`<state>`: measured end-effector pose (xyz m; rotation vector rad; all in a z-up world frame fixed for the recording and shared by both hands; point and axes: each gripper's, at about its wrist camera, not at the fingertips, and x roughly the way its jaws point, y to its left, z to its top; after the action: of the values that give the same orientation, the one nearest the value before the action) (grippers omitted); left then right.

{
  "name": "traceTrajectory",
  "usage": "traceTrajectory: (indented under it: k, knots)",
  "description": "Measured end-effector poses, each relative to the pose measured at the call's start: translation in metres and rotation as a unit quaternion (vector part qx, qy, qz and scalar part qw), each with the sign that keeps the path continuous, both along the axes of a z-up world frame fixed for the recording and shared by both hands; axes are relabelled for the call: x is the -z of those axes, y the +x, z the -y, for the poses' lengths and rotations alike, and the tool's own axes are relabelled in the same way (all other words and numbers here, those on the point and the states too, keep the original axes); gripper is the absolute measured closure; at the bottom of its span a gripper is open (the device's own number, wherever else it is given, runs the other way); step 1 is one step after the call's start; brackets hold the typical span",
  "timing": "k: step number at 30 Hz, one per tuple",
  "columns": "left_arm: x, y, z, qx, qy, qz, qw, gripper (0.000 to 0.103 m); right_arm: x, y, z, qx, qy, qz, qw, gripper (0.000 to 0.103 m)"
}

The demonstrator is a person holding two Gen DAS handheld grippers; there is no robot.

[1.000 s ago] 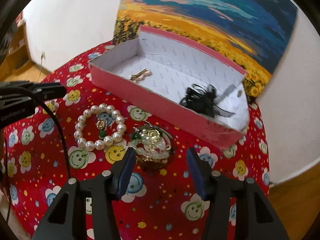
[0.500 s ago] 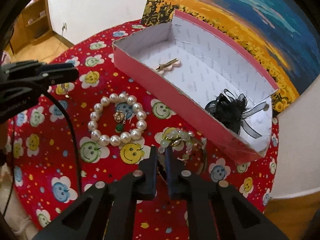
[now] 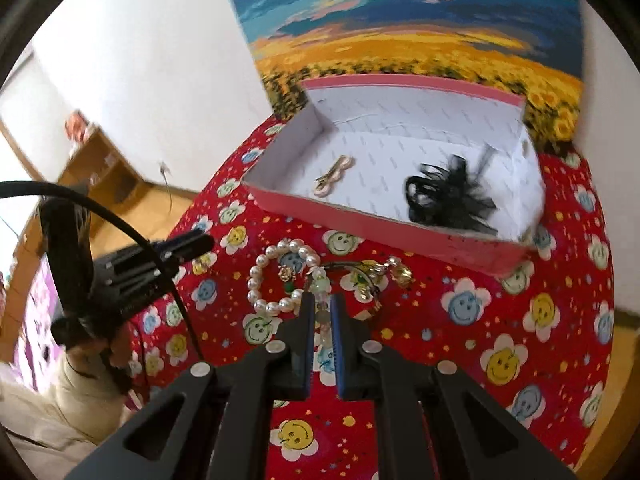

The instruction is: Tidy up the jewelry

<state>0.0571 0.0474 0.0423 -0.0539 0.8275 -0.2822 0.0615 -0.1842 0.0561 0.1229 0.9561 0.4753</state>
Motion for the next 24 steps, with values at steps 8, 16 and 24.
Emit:
traceTrajectory:
  k: [8,16,24]
  knots:
    - [-0.013,0.004,0.007,0.013,0.0,0.005,0.9999,0.087,-0.003,0.001,0.034,0.043,0.013,0.006,0.999,0.094]
    - [-0.055,0.02,0.016,0.029,0.006,0.056,0.998,0.087,-0.03,0.006,0.051,0.081,0.023,0.056,0.995,0.094]
    - [-0.084,0.061,0.039,0.04,0.01,0.092,0.9949,0.087,-0.054,0.025,0.056,0.129,0.004,0.11,0.985,0.094]
